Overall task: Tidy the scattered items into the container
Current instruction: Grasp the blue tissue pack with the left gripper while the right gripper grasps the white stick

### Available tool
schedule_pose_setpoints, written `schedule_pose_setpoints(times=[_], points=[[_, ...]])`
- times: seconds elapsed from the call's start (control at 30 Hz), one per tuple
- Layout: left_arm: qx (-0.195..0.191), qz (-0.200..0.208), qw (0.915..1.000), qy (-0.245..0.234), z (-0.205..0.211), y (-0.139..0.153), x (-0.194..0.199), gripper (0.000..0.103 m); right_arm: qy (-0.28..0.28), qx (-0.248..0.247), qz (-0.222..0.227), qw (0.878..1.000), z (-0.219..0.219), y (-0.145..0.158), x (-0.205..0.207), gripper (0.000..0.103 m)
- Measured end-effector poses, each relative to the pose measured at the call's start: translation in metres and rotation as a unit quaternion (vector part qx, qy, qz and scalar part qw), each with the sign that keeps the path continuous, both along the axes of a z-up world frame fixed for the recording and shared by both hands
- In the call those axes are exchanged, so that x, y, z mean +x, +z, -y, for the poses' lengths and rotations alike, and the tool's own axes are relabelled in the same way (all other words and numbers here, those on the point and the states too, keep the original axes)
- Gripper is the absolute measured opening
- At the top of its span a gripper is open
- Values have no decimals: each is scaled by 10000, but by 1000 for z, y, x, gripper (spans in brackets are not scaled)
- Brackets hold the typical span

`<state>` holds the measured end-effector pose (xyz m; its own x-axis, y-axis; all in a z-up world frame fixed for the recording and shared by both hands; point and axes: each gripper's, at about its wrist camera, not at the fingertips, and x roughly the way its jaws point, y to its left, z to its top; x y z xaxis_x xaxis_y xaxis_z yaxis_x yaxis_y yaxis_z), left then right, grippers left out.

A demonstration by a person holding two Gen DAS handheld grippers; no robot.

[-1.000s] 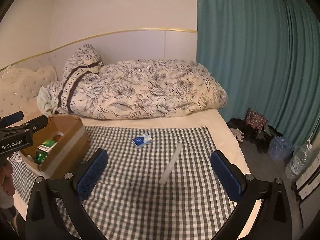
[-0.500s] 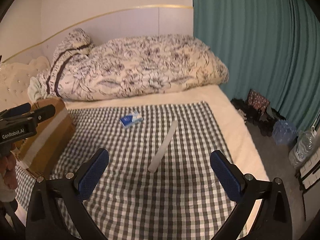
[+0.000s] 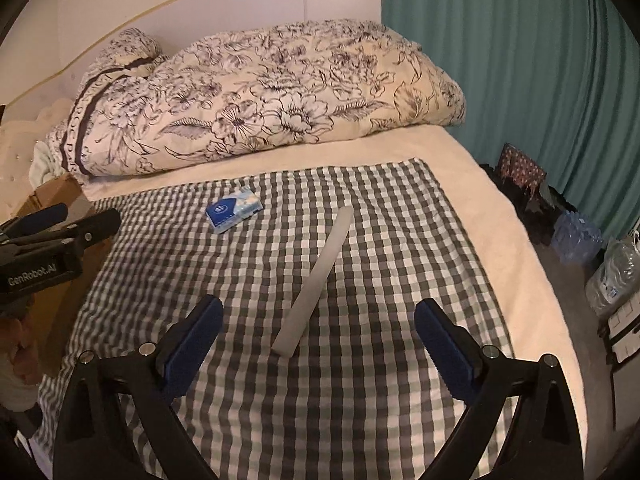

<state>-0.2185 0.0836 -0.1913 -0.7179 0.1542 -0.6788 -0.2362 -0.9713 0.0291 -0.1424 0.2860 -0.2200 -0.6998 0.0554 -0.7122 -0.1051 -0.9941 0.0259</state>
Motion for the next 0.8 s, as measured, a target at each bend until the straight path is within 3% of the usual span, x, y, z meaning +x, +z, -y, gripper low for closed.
schedule_pose_setpoints(times=[0.63, 0.8], points=[[-51, 297, 9992, -254, -41, -83, -96, 103, -159, -184, 479, 9986, -17, -71, -61, 97], [-87, 434, 9986, -295, -50, -103, -119, 103, -154, -168, 546, 9983, -20, -82, -72, 88]])
